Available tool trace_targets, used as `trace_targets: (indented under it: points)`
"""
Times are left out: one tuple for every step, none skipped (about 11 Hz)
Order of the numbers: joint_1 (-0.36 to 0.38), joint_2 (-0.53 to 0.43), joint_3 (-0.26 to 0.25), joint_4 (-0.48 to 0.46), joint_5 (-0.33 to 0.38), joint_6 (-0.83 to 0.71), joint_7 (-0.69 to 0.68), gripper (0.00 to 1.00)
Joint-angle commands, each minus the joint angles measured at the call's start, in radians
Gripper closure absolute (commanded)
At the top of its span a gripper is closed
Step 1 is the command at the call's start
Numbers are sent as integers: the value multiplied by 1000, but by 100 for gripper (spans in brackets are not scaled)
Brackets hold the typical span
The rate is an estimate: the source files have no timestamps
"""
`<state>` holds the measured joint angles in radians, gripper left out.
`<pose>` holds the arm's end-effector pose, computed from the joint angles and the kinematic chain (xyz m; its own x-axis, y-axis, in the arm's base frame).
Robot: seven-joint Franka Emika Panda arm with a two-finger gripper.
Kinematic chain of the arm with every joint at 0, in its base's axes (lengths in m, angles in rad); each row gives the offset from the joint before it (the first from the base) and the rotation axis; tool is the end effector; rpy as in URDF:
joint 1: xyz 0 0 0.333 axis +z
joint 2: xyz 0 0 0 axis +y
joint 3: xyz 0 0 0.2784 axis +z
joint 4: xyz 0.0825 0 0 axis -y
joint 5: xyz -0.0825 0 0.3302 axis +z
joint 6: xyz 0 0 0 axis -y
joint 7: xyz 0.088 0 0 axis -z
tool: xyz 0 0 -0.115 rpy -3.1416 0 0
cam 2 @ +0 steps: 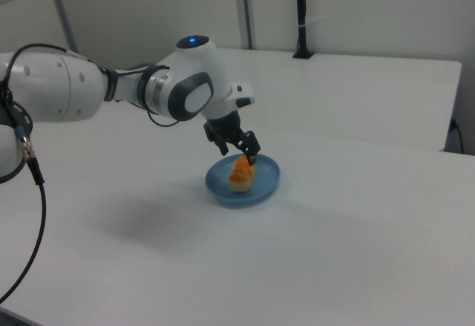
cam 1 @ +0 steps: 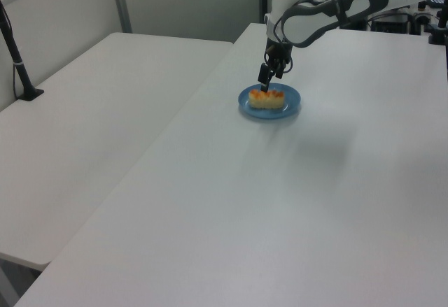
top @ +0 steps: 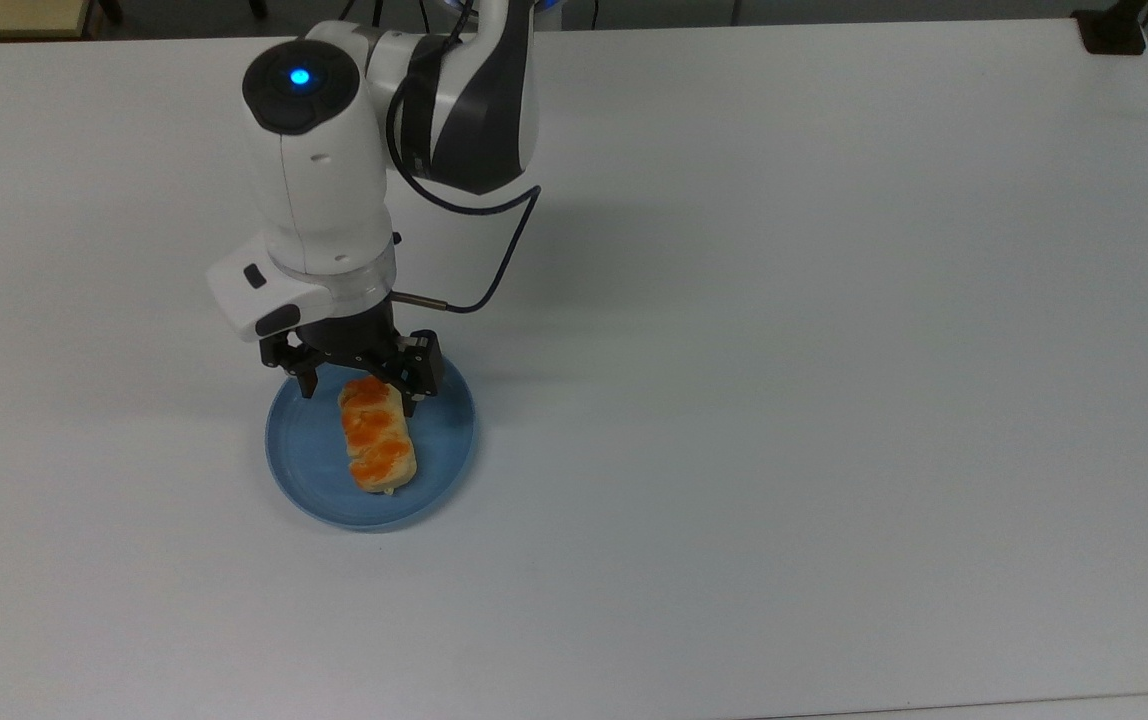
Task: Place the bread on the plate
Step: 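Open the gripper to release the bread and raise it away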
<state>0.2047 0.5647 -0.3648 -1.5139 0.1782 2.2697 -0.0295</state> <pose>0.6527 -0.0597 0.3581 0.9627 -0.1463 0.2274 -0.1594 -0.9864 0.0401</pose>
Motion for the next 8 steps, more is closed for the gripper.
trace_targets:
  points:
    - [18,-229,-3,-121,-11,-147,22,0]
    - [1,-308,19,-123,-60,-306,23,0]
    - [-54,-374,94,-120,-134,-449,40,0]
    - [-111,-428,187,-118,-197,-538,89,0]
    - [-152,-468,245,-118,-210,-585,111,0]
    - [-168,-495,285,-120,-210,-614,109,0]
    - [-201,-524,326,-121,-206,-621,109,0]
    - [-247,-540,369,-123,-200,-621,109,0]
